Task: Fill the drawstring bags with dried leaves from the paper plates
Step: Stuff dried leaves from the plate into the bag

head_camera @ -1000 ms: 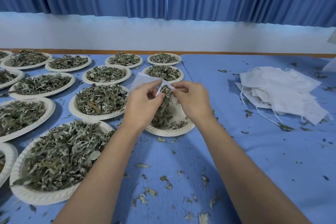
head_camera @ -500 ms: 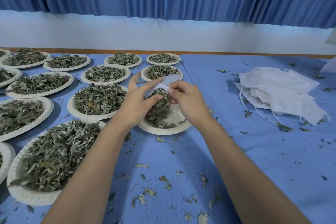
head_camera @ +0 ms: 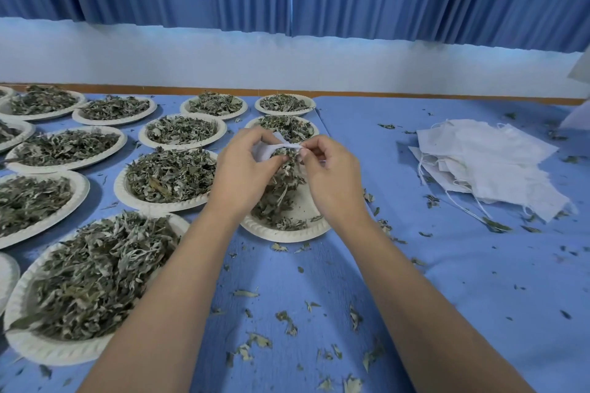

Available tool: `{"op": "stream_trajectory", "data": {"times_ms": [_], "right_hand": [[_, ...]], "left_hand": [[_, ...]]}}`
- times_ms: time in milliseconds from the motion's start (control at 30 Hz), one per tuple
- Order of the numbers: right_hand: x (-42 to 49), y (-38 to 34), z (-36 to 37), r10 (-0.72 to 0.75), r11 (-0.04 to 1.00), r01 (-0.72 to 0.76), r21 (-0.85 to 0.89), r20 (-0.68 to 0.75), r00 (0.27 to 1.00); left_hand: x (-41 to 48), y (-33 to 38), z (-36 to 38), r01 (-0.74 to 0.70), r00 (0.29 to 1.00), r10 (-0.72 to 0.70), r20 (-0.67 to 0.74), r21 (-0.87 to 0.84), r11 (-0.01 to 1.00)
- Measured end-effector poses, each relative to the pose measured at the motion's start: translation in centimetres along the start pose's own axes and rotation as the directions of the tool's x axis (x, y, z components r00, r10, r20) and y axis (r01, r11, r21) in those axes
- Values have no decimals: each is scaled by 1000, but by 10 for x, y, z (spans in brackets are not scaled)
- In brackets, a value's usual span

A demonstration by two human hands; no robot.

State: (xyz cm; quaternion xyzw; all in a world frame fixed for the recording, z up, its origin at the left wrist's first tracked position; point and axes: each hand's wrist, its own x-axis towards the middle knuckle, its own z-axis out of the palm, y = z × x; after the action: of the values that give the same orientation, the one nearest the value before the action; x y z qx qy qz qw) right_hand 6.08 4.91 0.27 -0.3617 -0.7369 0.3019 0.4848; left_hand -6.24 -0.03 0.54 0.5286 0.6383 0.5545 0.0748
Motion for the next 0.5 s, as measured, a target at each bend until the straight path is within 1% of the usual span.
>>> {"op": "stream_trajectory", "data": {"times_ms": [67,133,200,300,400,500], "right_hand": [[-4,-1,3,-139,975,131,-178,-32,990],[-4,2,4,-181,953,170,-250,-22,983],[-4,3,3,-164,960,159,-229,-1,987],[-5,4,-1,-115,984,120,-128,51,992],[-8,2,-4,-87,995,90,-44,67,994],[-9,0,-6,-77,997,78,-18,74,994]], "left_hand": [[1,3,4,-7,997,12,-82,60,998],[3,4,9,11,993,3,-119,113,994],[3,4,14,-1,990,19,-136,136,991],[6,3,19,-29,987,48,-152,124,992],[7,4,21,-12,987,28,-160,99,995],[7,6,22,13,986,6,-167,109,994]]}}
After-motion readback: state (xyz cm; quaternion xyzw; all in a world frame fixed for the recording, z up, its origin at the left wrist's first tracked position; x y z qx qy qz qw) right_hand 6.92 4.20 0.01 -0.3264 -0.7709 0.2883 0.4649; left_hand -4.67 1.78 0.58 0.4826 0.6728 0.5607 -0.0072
